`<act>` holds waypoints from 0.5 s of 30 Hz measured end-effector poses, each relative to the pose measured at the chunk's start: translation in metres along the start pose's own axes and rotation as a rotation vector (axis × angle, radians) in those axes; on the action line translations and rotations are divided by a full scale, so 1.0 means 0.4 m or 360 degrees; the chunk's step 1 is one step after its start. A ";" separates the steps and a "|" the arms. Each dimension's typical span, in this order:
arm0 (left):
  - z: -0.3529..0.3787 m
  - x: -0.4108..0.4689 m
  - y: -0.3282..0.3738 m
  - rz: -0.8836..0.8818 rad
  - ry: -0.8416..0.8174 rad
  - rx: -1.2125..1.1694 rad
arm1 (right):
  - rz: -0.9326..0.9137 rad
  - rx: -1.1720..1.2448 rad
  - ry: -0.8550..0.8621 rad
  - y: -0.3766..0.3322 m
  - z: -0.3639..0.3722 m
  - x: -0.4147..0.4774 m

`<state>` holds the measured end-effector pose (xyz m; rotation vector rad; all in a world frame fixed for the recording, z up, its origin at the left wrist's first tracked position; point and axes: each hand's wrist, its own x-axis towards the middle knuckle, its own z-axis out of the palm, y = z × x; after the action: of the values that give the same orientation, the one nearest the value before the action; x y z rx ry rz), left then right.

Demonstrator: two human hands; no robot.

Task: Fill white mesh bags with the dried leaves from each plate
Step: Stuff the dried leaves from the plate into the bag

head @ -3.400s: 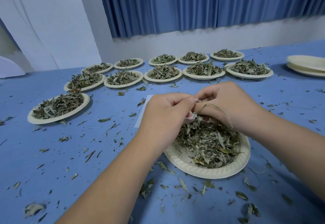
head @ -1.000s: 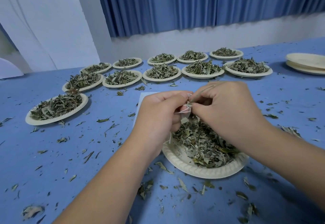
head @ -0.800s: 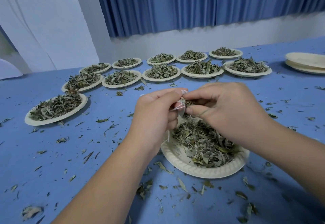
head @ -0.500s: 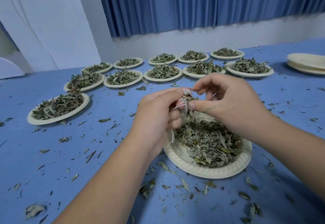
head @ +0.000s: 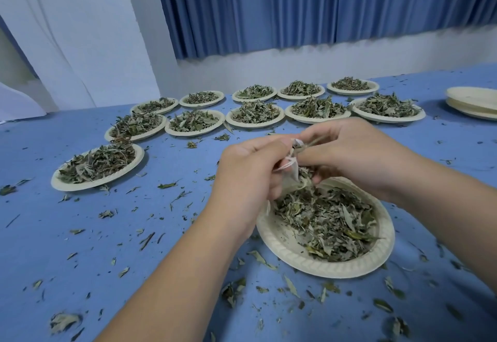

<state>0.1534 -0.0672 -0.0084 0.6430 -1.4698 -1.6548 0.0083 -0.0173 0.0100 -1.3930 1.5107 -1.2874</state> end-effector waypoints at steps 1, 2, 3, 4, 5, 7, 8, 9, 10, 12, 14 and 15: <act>0.003 -0.002 -0.001 0.0027 0.0022 0.0085 | 0.0014 -0.0069 0.0030 -0.003 0.005 0.003; 0.005 -0.004 -0.002 0.0042 0.0041 0.0142 | 0.0025 -0.0133 0.0064 -0.005 0.011 0.006; 0.007 -0.005 -0.004 0.0047 0.0060 0.0171 | 0.0036 -0.0198 0.0102 -0.008 0.016 0.010; 0.006 -0.005 -0.005 0.0048 0.0079 0.0184 | 0.0040 -0.0262 0.0142 -0.010 0.020 0.013; 0.005 -0.004 -0.006 0.0045 0.0094 0.0190 | 0.0041 -0.0329 0.0182 -0.012 0.023 0.017; 0.001 -0.002 -0.007 0.0046 0.0112 0.0196 | 0.0036 -0.0451 0.0249 -0.015 0.028 0.022; 0.000 -0.001 -0.008 0.0051 0.0117 0.0193 | 0.0023 -0.0494 0.0277 -0.015 0.028 0.022; -0.001 0.000 -0.009 0.0058 0.0121 0.0185 | -0.0004 -0.0522 0.0286 -0.015 0.028 0.019; -0.001 0.001 -0.009 0.0067 0.0127 0.0173 | -0.0040 -0.0528 0.0273 -0.015 0.028 0.014; -0.004 0.003 -0.008 0.0073 0.0164 0.0134 | -0.0097 -0.0425 0.0213 -0.010 0.026 -0.001; -0.009 0.005 -0.007 0.0058 0.0217 0.0082 | -0.0094 -0.0204 0.0155 -0.003 0.018 -0.018; -0.011 0.006 -0.006 0.0045 0.0235 0.0042 | -0.0100 -0.0161 0.0143 0.003 0.011 -0.026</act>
<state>0.1550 -0.0716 -0.0111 0.7396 -1.3906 -1.5351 0.0138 -0.0080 0.0064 -1.4744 1.6235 -1.3437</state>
